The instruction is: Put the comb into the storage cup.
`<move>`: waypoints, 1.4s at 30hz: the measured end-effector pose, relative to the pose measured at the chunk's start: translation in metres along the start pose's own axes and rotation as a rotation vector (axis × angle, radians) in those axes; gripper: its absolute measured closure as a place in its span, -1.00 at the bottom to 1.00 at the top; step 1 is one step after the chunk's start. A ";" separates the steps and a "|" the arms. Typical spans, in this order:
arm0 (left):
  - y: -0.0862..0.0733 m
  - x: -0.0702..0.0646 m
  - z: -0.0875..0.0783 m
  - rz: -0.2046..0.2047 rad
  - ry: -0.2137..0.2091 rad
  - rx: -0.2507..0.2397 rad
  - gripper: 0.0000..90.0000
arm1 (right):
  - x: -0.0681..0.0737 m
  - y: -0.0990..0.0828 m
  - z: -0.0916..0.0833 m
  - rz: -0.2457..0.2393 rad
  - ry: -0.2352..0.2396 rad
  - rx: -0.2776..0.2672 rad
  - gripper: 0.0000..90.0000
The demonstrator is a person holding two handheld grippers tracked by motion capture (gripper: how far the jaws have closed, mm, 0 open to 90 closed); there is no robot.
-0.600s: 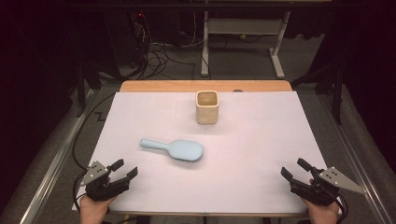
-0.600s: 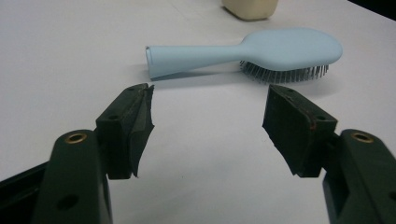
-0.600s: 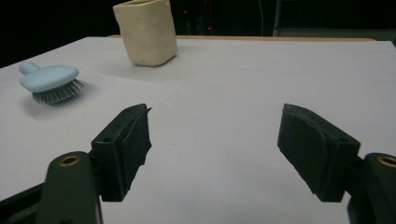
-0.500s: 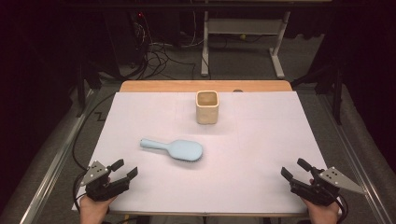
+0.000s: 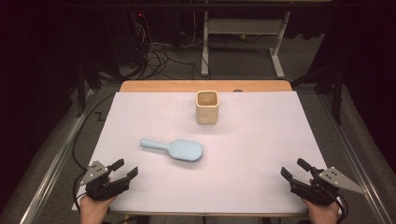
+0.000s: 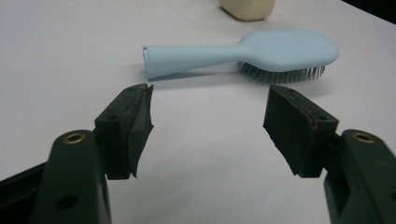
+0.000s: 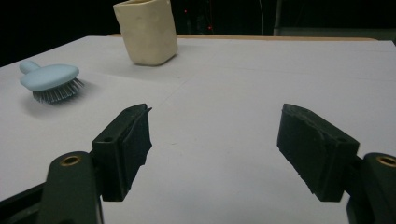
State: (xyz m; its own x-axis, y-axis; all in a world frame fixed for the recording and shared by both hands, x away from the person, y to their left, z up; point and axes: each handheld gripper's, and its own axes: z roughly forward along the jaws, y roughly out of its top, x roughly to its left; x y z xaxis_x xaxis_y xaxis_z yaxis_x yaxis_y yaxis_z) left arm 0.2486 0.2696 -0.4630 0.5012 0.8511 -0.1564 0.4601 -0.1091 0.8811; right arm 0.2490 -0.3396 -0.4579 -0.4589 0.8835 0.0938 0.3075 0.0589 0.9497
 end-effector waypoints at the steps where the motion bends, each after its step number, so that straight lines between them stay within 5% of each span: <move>1: 0.001 -0.001 0.000 0.002 0.001 -0.009 -0.27 | 0.000 0.000 0.000 -0.003 0.003 -0.003 -0.42; 42: 0.013 -0.003 0.012 -0.035 0.005 -0.058 -0.27 | 0.001 0.000 0.002 -0.006 0.015 0.006 -0.42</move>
State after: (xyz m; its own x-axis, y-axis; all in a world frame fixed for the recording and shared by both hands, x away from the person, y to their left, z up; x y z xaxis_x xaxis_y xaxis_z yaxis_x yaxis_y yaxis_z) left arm 0.2616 0.2595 -0.4567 0.4822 0.8563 -0.1853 0.4338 -0.0496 0.8996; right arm 0.2505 -0.3374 -0.4585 -0.4730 0.8761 0.0930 0.3100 0.0666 0.9484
